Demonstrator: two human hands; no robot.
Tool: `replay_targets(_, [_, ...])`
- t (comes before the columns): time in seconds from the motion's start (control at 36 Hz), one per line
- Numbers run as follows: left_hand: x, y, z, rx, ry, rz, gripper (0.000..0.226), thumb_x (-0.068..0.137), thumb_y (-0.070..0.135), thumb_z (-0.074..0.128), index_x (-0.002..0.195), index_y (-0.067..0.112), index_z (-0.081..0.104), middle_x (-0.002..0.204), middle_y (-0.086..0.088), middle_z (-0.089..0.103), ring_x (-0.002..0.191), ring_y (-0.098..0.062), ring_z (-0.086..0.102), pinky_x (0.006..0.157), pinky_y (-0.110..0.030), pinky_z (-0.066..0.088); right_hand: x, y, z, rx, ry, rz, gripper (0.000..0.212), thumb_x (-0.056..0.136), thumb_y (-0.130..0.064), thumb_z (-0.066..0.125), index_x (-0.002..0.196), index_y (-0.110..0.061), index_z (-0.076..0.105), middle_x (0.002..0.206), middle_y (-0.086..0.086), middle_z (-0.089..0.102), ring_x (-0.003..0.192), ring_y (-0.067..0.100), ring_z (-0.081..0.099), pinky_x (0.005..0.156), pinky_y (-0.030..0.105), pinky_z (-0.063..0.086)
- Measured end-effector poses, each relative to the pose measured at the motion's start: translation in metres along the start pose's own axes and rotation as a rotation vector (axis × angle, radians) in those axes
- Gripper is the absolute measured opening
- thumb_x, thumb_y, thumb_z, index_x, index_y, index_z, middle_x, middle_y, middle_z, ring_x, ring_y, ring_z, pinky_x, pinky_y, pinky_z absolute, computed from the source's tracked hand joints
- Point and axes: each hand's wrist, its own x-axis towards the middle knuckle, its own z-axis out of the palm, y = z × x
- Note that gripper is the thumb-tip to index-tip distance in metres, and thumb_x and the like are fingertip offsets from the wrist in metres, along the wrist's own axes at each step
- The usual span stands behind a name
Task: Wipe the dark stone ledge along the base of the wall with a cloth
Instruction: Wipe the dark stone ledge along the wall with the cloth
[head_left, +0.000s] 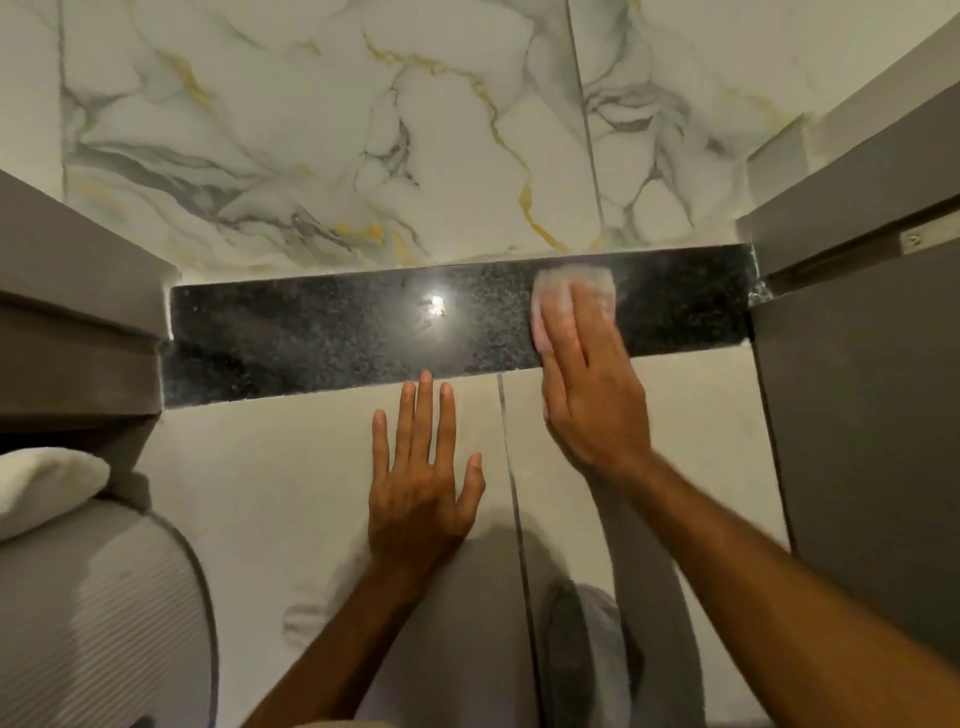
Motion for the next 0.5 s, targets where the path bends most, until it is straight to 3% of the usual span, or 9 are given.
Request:
replay_targets(0.08, [0.001, 0.001, -0.004, -0.054, -0.006, -0.007, 0.076, 0.108, 0.043, 0.046, 0.171, 0.005, 0.029, 0.180, -0.021, 0.023, 0.168, -0.038, 0.022, 0.132, -0.065, 0.027, -0.056, 0.029, -0.006, -0.045, -0.059, 0.097, 0.069, 0.113, -0.045, 0.036, 0.175, -0.033, 0.008, 0.184, -0.010, 0.003, 0.172, 0.014, 0.006, 0.136, 0.033, 0.017])
replay_targets(0.14, [0.003, 0.001, -0.004, -0.073, 0.004, -0.011, 0.076, 0.107, 0.043, 0.046, 0.171, 0.006, 0.030, 0.180, -0.020, 0.023, 0.168, -0.037, 0.022, 0.134, -0.064, 0.026, -0.067, 0.048, -0.014, -0.048, -0.063, 0.173, 0.070, 0.112, -0.047, 0.033, 0.176, -0.031, 0.008, 0.185, -0.008, 0.005, 0.171, 0.019, 0.010, 0.136, 0.039, 0.022])
replay_targets(0.25, [0.003, 0.001, -0.003, -0.058, 0.023, -0.010, 0.075, 0.108, 0.043, 0.044, 0.171, 0.006, 0.029, 0.180, -0.020, 0.022, 0.169, -0.037, 0.021, 0.137, -0.060, 0.019, -0.017, 0.047, -0.016, -0.028, 0.101, 0.406, 0.067, 0.117, -0.037, 0.038, 0.176, -0.020, 0.011, 0.184, 0.006, 0.011, 0.170, 0.032, 0.015, 0.136, 0.055, 0.029])
replay_targets(0.33, [0.003, 0.002, -0.003, -0.045, 0.023, -0.015, 0.076, 0.108, 0.043, 0.043, 0.172, 0.006, 0.027, 0.181, -0.020, 0.021, 0.169, -0.036, 0.019, 0.138, -0.058, 0.014, 0.044, 0.009, -0.002, -0.026, 0.154, 0.486, 0.066, 0.118, -0.038, 0.035, 0.176, -0.016, 0.010, 0.184, 0.010, 0.008, 0.171, 0.034, 0.010, 0.138, 0.055, 0.023])
replay_targets(0.39, [0.003, 0.000, -0.005, -0.049, 0.023, -0.034, 0.075, 0.108, 0.043, 0.043, 0.172, 0.006, 0.028, 0.181, -0.020, 0.022, 0.169, -0.036, 0.020, 0.138, -0.058, 0.016, 0.070, -0.024, 0.011, -0.012, 0.118, 0.398, 0.065, 0.117, -0.040, 0.035, 0.176, -0.021, 0.014, 0.184, 0.007, 0.008, 0.171, 0.032, 0.010, 0.139, 0.052, 0.021])
replay_targets(0.5, [-0.004, -0.013, -0.014, -0.025, 0.019, -0.071, 0.071, 0.108, 0.040, 0.047, 0.169, 0.005, 0.036, 0.178, -0.022, 0.028, 0.166, -0.041, 0.026, 0.132, -0.064, 0.029, 0.049, -0.060, 0.024, 0.088, -0.032, -0.041, 0.069, 0.114, -0.041, 0.048, 0.175, -0.033, 0.015, 0.184, -0.003, 0.012, 0.169, 0.028, 0.020, 0.132, 0.042, 0.023])
